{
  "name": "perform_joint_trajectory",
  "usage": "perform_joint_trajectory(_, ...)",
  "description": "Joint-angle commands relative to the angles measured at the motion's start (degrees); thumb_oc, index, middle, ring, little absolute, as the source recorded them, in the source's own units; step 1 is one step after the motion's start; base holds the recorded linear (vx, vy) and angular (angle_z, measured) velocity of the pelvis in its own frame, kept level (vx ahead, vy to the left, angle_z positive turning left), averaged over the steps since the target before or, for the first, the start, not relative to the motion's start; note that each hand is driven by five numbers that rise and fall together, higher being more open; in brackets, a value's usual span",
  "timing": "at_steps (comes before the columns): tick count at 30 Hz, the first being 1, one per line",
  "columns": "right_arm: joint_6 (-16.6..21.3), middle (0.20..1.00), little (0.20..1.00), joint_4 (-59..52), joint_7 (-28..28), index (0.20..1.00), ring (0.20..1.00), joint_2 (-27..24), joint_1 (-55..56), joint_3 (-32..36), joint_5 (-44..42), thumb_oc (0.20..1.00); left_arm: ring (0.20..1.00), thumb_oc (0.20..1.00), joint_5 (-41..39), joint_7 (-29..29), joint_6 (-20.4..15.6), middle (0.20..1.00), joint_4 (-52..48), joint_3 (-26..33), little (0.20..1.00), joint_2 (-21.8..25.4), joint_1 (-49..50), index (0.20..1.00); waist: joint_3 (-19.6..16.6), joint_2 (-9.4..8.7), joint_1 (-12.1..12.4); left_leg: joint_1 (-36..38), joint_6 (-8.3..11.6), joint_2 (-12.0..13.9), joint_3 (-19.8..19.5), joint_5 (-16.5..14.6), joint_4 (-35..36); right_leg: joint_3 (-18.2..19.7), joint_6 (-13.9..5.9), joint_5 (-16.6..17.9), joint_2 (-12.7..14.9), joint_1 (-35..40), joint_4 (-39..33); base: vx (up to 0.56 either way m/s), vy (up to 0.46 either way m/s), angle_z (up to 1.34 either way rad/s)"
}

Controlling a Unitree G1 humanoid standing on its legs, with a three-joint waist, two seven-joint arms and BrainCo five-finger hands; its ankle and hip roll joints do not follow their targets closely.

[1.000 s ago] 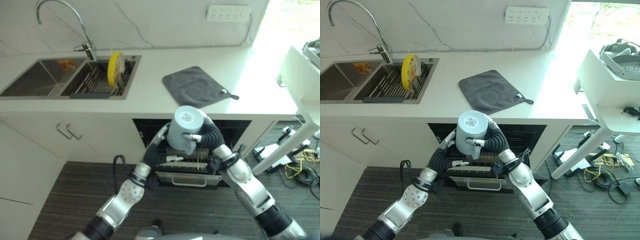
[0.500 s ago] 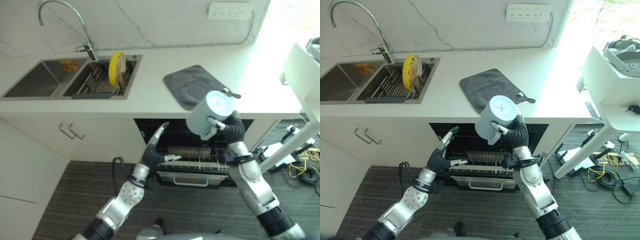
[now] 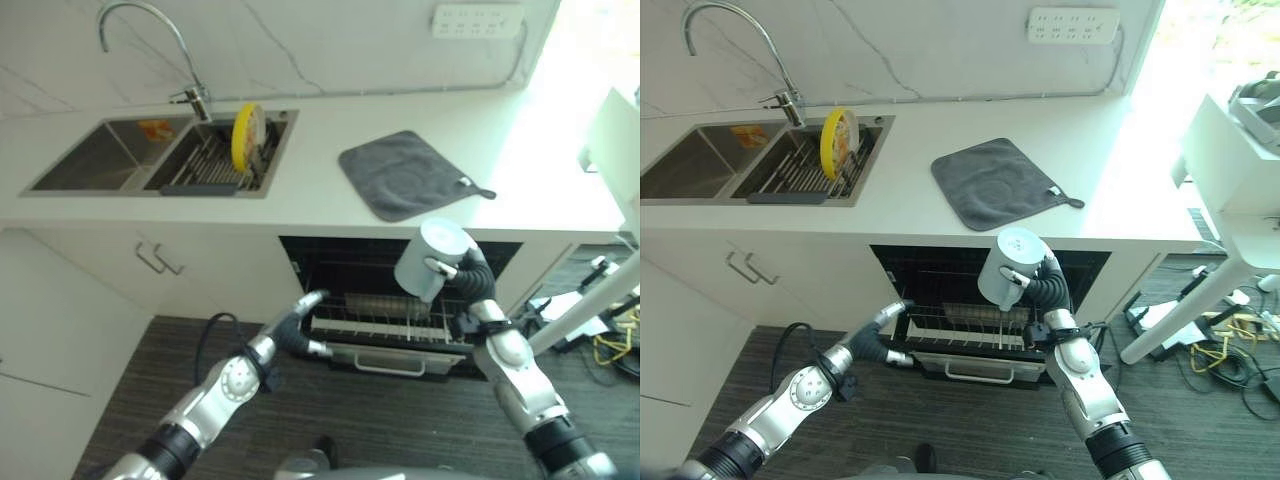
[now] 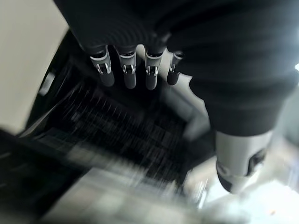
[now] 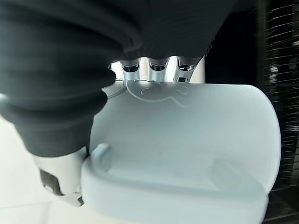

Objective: Place the dishes in the dishwasher.

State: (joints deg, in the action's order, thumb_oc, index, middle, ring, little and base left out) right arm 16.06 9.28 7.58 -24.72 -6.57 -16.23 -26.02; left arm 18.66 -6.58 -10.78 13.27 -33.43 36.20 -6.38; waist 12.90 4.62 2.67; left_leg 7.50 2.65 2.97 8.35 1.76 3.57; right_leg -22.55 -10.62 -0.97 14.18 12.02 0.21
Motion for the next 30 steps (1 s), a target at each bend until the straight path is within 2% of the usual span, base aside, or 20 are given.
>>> perform_joint_trajectory(1,1.60,0.200,0.200,-2.03,-0.80,0.200,0.200,-1.17,-6.02,1.15,-0.45,0.200,1.000,1.000,1.62,-8.26,0.76,1.000,-2.63,0.07,1.000,1.83,-3.44,1.000,0.46,-0.85,0.31,-2.73,0.36,3.65,2.25,-6.10,-8.94,3.49,1.65,-4.53,1.29,-5.87,8.32,-0.02,0.102,0.14)
perform_joint_trajectory(6,-1.03,0.200,0.200,1.72,-0.45,0.200,0.200,-3.77,-9.58,1.35,0.66,0.200,1.000,1.000,-0.85,-15.67,2.23,1.000,-4.03,-3.35,1.000,4.49,-5.36,1.000,1.80,0.40,0.29,-4.47,0.39,3.23,2.08,-5.32,-9.23,3.13,1.53,-4.91,2.01,-7.85,10.48,-0.03,0.076,0.09)
perform_joint_trajectory(16,-5.75,0.200,0.200,9.15,-0.85,0.200,0.200,-6.64,-16.74,3.06,3.35,0.200,1.000,1.000,0.42,-18.43,-0.29,1.000,-5.63,-5.44,1.000,6.56,-8.95,1.000,4.42,2.03,0.59,-6.18,0.28,2.68,3.51,-5.00,-11.05,2.15,1.43,-5.10,3.66,-9.96,13.92,-0.01,0.034,0.06)
perform_joint_trajectory(18,-6.59,0.200,0.200,10.52,-0.45,0.200,0.200,-7.23,-18.34,3.32,4.58,0.200,1.000,1.000,0.42,-18.46,-0.48,1.000,-6.18,-5.29,1.000,7.07,-9.57,1.000,4.96,2.26,0.75,-6.51,0.20,2.62,3.81,-5.00,-11.27,1.95,1.42,-5.04,3.84,-10.32,14.23,-0.04,0.005,0.11)
perform_joint_trajectory(19,-8.31,0.200,0.200,12.91,-0.16,0.200,0.200,-8.47,-21.15,3.82,5.60,0.200,1.000,1.000,0.15,-18.08,-0.82,1.000,-7.38,-4.55,1.000,8.24,-10.68,1.000,6.08,2.52,1.14,-7.46,0.09,2.48,4.05,-4.91,-11.74,1.90,1.40,-4.84,4.05,-11.28,14.74,-0.08,-0.001,0.21)
perform_joint_trajectory(23,-9.52,0.200,0.200,17.71,-0.37,0.200,0.200,-10.31,-24.40,5.40,6.12,0.200,1.000,1.000,-0.85,-16.34,-1.23,1.000,-9.68,-2.48,1.000,10.10,-11.72,1.000,8.06,2.93,2.12,-9.64,-0.18,2.22,3.86,-4.91,-12.82,1.95,1.47,-4.64,4.42,-13.44,15.98,-0.10,-0.012,0.10)
perform_joint_trajectory(30,-7.99,0.200,0.200,23.53,0.29,0.200,0.200,-11.83,-27.32,7.59,6.30,0.200,1.000,1.000,-2.47,-12.30,-3.49,1.000,-12.49,1.01,1.000,11.81,-11.67,1.000,11.06,3.55,3.39,-13.15,-0.50,2.16,3.64,-5.15,-15.22,2.20,1.89,-5.06,5.38,-17.18,19.24,-0.10,-0.010,0.03)
